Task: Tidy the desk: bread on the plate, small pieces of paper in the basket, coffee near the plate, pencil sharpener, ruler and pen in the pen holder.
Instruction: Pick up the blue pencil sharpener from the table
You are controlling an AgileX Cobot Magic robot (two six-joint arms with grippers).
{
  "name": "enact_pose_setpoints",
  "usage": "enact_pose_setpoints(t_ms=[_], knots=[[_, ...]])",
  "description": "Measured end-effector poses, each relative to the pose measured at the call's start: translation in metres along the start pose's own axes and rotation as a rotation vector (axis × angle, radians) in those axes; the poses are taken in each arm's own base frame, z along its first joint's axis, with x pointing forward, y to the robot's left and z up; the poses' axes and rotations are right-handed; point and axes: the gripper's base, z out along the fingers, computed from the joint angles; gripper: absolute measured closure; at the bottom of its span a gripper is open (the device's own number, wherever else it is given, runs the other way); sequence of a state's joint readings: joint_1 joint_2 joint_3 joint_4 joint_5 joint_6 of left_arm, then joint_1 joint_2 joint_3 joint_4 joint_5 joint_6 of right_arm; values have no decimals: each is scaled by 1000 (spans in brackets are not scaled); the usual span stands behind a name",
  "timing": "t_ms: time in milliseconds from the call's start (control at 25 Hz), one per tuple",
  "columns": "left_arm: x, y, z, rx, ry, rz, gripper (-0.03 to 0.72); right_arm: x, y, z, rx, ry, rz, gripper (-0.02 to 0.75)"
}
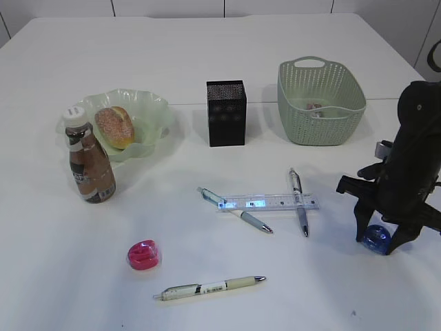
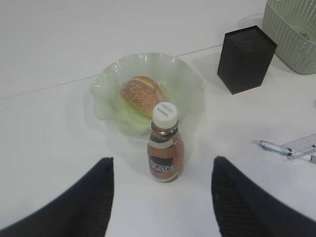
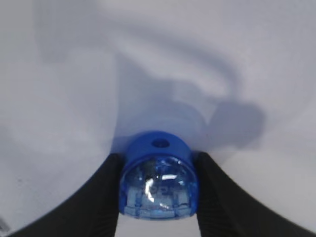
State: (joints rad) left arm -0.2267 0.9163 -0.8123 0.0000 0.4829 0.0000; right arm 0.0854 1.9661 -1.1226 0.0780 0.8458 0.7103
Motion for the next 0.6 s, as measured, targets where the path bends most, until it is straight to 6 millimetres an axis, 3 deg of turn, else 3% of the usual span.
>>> enact_pose_setpoints(t_ms=[600], knots=[[0,0,0,0,0,0,251,0,2,-8,20,45,-302,393]])
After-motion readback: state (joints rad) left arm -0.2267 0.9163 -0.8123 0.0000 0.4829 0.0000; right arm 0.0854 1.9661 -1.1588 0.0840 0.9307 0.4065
